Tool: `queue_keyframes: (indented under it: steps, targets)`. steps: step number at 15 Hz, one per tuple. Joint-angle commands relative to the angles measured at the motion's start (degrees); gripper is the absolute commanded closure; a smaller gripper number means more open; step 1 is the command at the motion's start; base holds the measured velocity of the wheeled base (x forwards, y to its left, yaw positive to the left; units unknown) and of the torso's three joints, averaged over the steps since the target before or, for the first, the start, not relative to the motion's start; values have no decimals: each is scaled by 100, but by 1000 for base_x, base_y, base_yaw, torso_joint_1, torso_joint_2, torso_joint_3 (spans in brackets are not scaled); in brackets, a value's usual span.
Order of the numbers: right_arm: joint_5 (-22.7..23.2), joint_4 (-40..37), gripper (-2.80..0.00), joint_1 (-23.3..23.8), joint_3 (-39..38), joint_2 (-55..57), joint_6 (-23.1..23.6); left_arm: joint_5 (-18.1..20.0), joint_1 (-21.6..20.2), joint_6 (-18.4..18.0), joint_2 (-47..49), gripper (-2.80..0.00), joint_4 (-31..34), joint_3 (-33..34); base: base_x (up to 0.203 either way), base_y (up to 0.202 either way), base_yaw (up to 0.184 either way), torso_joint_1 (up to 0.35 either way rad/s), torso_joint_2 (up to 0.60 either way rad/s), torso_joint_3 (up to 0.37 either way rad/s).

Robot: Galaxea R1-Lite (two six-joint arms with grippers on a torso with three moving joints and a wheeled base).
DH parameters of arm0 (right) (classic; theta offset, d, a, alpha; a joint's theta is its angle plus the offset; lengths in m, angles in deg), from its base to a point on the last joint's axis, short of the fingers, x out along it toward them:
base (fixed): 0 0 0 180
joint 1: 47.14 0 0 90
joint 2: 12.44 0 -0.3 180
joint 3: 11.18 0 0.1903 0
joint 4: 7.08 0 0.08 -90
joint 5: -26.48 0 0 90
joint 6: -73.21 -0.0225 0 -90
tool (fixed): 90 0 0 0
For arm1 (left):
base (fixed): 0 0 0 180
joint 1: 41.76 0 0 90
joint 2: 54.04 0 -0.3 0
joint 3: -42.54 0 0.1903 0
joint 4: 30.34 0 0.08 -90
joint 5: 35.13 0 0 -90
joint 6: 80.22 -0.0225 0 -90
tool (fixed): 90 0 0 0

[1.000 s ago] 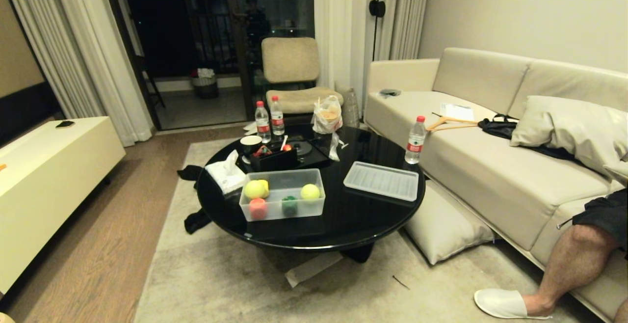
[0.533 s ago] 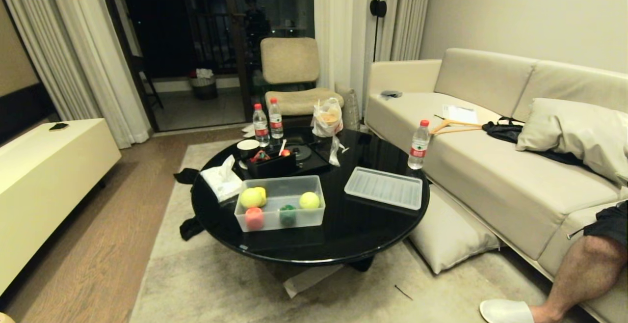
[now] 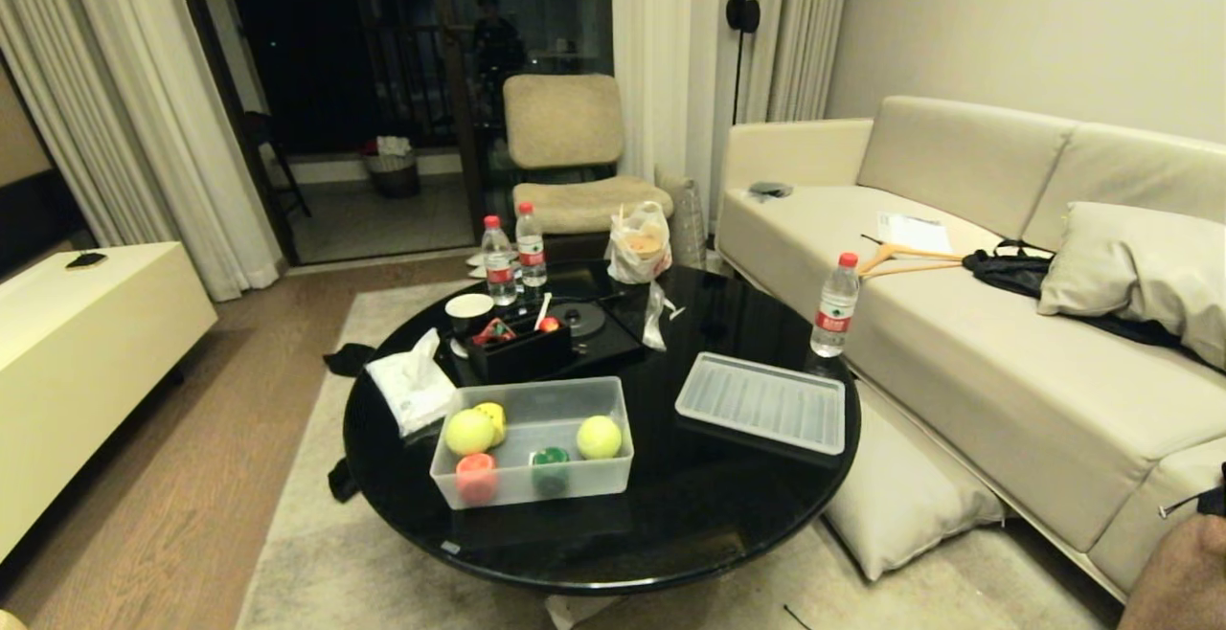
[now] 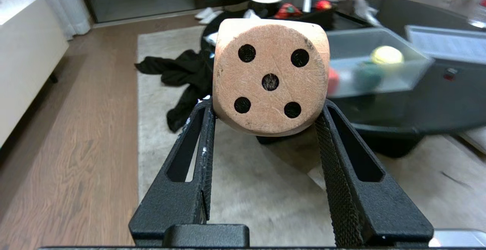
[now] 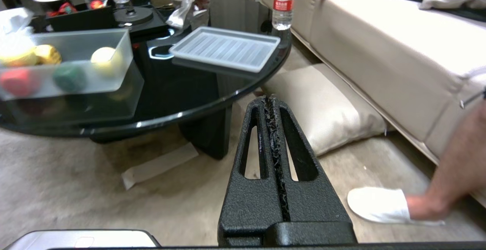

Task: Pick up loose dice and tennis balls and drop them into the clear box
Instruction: Put the toys in the box

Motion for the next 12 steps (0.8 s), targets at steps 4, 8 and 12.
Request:
queue_keyframes:
  steps: [4,8,12]
  targets:
    - [2,1,0,-1,-4,7,-1,55,2,3,9,0,-1,9,178,0,4,3,2,-1]
    - [2,1,0,-1,-5,7,-1,55,2,3,9,0,-1,9,22,0,12,2,1,2]
    - [2,1,0,-1,-7,7,-6,55,4,-29,71,0,42,-458,0,0,0,0,0,0]
